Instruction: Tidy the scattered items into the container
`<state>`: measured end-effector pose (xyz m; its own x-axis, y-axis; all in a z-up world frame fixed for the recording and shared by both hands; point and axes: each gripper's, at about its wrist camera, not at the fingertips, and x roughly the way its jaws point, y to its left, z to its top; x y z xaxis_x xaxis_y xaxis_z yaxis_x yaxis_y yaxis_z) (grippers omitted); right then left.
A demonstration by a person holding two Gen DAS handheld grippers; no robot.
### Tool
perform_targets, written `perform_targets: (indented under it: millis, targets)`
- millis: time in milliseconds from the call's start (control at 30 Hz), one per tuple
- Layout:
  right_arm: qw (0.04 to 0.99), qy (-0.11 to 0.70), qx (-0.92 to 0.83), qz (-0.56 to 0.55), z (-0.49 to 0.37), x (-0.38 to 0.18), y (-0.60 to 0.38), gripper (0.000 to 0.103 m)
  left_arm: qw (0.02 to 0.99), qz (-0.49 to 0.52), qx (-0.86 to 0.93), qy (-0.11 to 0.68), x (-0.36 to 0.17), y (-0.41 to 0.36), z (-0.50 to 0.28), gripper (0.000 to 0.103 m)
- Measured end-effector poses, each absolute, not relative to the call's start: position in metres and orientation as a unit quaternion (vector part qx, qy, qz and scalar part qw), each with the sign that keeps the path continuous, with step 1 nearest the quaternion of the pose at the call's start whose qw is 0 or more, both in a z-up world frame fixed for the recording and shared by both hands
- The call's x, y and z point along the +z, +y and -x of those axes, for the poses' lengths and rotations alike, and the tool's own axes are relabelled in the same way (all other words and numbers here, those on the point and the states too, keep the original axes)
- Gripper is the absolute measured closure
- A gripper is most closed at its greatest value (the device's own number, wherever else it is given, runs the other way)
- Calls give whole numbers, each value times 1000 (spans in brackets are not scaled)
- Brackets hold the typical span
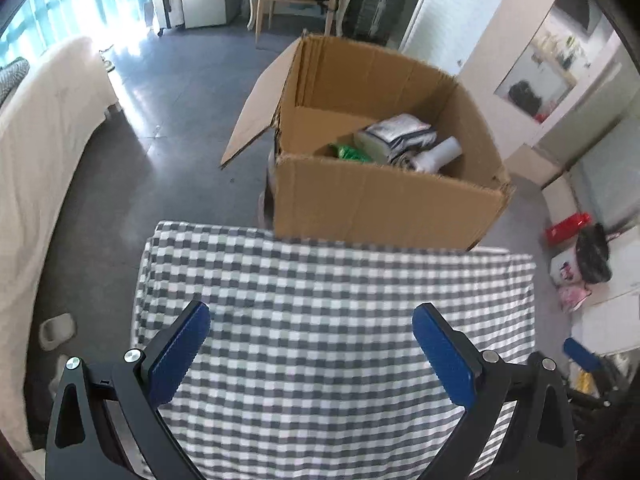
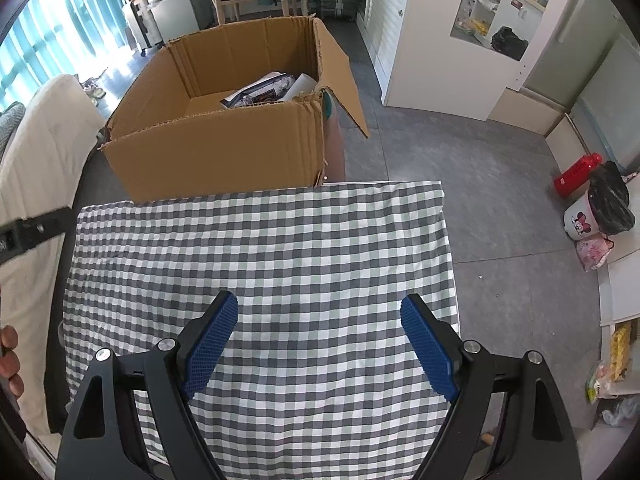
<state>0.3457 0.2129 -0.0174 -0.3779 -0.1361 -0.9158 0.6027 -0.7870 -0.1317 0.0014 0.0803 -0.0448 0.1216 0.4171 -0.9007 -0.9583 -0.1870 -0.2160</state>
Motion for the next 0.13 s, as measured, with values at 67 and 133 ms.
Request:
perform_targets:
  millis: [67,133]
  targets:
    - [231,231,-797,-507,-347,-18,211,19,576,482,604,269,-42,78,2,0]
    - [233,230,-797,-507,-349,-18,210,19,565,473,614,284,-41,79,3,0]
